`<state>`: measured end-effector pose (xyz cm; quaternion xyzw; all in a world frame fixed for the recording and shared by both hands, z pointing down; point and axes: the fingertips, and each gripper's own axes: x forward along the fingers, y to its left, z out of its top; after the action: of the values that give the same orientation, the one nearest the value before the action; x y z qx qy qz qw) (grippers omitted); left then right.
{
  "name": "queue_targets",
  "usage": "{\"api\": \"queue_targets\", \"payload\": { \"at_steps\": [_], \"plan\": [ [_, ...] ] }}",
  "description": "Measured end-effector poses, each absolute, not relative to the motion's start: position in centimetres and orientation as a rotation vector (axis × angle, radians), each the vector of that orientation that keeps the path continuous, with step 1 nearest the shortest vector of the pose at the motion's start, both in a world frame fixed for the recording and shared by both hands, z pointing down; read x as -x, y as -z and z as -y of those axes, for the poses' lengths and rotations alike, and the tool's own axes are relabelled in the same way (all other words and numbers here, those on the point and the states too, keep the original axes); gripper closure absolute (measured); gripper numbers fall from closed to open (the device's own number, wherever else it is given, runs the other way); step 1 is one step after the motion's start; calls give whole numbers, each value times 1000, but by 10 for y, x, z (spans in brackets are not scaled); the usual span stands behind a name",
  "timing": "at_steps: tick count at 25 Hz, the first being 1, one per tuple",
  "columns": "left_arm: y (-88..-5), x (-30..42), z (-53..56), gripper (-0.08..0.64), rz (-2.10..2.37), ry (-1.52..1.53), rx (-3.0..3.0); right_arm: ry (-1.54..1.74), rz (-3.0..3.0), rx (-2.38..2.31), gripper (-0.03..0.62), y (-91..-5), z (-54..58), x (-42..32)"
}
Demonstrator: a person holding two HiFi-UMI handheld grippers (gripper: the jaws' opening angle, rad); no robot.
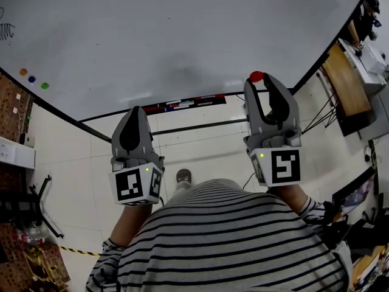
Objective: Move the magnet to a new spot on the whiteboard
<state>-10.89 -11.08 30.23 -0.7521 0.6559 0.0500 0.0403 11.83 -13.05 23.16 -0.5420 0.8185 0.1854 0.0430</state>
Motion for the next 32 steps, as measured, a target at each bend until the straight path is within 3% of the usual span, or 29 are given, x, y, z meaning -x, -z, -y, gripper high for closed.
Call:
{"api": "queue_targets", "payload": {
  "at_steps": [15, 32],
  "plan": [
    [-309, 115, 108, 545, -2098, -91, 2199, -572, -2514, 1671, 469, -236, 137, -130],
    [-280, 215, 181, 545, -2099, -170, 2180, -844, -2318, 1829, 468, -159, 276, -86]
  ]
}}
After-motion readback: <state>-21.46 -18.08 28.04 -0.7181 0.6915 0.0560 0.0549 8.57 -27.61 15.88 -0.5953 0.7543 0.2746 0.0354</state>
